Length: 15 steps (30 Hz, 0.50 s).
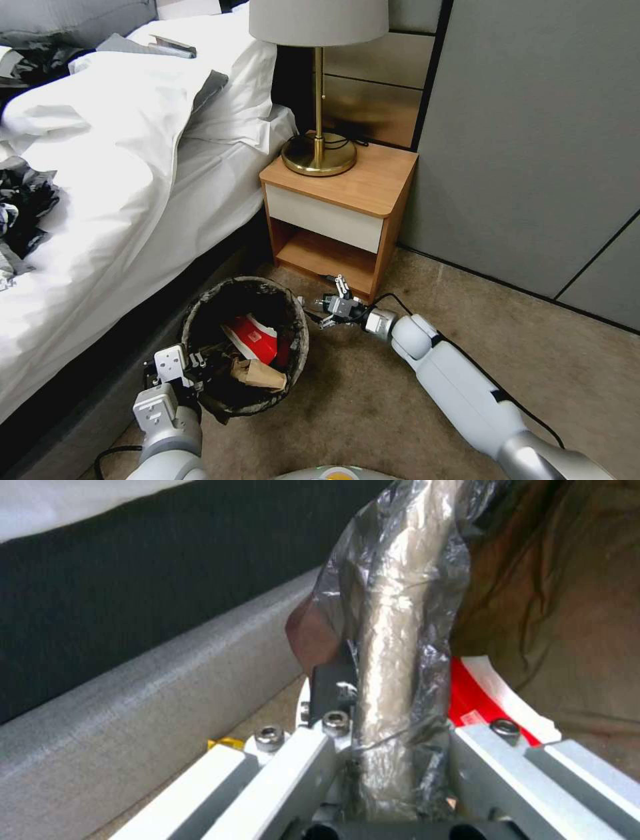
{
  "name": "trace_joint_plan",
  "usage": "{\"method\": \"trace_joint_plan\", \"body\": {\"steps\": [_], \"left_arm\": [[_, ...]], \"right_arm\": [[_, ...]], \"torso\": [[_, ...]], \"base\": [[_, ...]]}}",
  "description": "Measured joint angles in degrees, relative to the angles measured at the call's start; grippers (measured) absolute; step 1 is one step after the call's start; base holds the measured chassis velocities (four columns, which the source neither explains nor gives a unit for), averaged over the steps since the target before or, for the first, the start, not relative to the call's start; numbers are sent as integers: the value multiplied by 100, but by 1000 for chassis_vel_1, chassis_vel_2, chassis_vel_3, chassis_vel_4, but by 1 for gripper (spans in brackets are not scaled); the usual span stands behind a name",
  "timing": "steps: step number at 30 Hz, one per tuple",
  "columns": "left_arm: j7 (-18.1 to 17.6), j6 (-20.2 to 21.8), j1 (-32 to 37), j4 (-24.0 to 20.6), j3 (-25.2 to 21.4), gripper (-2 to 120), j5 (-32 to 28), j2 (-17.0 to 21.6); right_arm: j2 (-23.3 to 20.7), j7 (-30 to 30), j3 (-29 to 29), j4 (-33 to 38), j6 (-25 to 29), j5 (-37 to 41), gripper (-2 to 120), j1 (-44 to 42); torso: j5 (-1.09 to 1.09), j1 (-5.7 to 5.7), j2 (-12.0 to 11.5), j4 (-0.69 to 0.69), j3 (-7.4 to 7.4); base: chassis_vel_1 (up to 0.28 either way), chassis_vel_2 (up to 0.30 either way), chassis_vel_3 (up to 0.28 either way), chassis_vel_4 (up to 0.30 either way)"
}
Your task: Pick up the trash bin, then pick up the garbage from the floor and place it into the trash bin.
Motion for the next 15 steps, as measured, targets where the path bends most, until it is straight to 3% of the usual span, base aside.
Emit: {"method": "trace_joint_plan", "body": {"steps": [6, 8, 15], "left_arm": [[-1, 19, -30, 51, 6, 0, 8, 0], [-3, 41, -54, 89, 19, 0, 9, 3], [-7, 45, -39, 96, 19, 0, 11, 8]], "right_arm": [[262, -36, 101, -564, 121, -153, 100, 189], [516, 66, 210, -1095, 75, -151, 100, 323], [631, 160, 322, -1582, -4, -54, 100, 419]], "torso": [[1, -1, 0, 1, 0], [1, 0, 0, 1, 0], [1, 0, 0, 0, 0]], "base": [[0, 0, 0, 0], [0, 0, 0, 0], [0, 0, 0, 0]]}}
